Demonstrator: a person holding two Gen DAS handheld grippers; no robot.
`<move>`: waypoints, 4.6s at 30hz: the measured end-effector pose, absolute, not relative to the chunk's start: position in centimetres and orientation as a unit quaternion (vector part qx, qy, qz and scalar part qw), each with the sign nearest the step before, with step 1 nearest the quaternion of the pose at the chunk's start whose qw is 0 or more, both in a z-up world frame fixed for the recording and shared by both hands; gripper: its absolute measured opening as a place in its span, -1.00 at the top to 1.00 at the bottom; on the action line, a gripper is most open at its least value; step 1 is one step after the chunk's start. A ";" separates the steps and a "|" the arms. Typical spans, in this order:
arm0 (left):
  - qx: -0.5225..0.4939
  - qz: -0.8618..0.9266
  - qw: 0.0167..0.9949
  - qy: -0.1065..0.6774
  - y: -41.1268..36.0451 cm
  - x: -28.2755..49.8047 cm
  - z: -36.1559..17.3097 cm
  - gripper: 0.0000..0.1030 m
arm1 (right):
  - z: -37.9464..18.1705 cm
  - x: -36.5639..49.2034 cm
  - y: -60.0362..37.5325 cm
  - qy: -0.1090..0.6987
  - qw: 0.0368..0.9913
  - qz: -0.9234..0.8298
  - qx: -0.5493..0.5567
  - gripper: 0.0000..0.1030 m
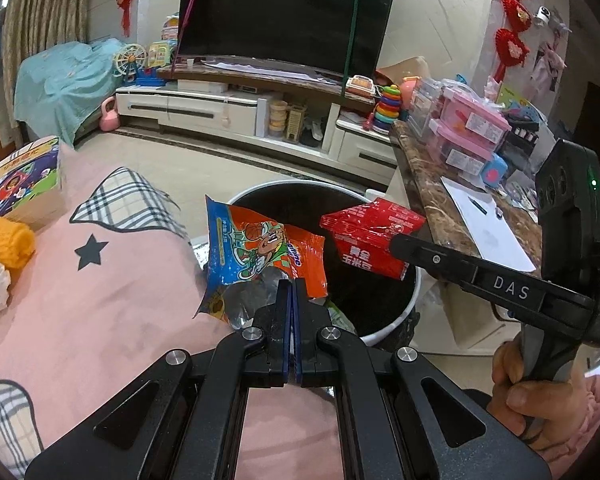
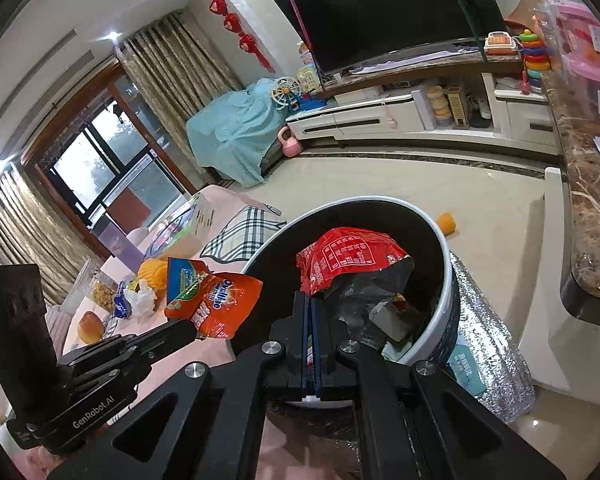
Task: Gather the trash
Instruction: 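Carry orange wrapper in left gripper and red chip bag in right gripper over bin, then open left gripper releasing orange wrapper while right gripper releases red bag into bin, then move both grippers back from the bin toward the table items, then grasp blue plastic bag with left gripper while right gripper grasps white tissue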
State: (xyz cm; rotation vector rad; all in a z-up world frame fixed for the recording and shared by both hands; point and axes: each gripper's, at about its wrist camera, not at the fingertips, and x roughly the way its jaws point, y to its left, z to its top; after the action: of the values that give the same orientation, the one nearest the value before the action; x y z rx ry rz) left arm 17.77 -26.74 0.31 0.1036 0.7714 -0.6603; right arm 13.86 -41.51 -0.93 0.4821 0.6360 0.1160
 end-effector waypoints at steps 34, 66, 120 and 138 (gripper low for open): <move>0.041 -0.299 0.867 0.396 -27.0 18.6 -0.8 0.29 | -1.6 15.5 -43.3 0.328 0.905 0.057 0.265 0.52; -0.051 -0.124 0.913 0.384 -7.6 14.4 -3.2 -0.34 | -0.7 12.5 -28.4 0.303 0.936 0.109 0.146 -0.89; -0.112 -0.023 0.907 0.405 11.4 29.5 -5.2 -0.34 | -4.7 29.1 -10.9 0.381 0.886 0.212 0.156 -0.83; -0.076 -0.081 0.909 0.403 9.6 28.3 -5.3 0.67 | -4.9 29.6 -11.3 0.387 0.880 0.213 0.173 0.04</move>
State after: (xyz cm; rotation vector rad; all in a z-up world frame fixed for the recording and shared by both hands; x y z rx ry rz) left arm 28.25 9.59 -5.33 -0.1565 0.8307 -0.1668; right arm 29.60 -11.26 -4.86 0.3599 0.8066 0.4433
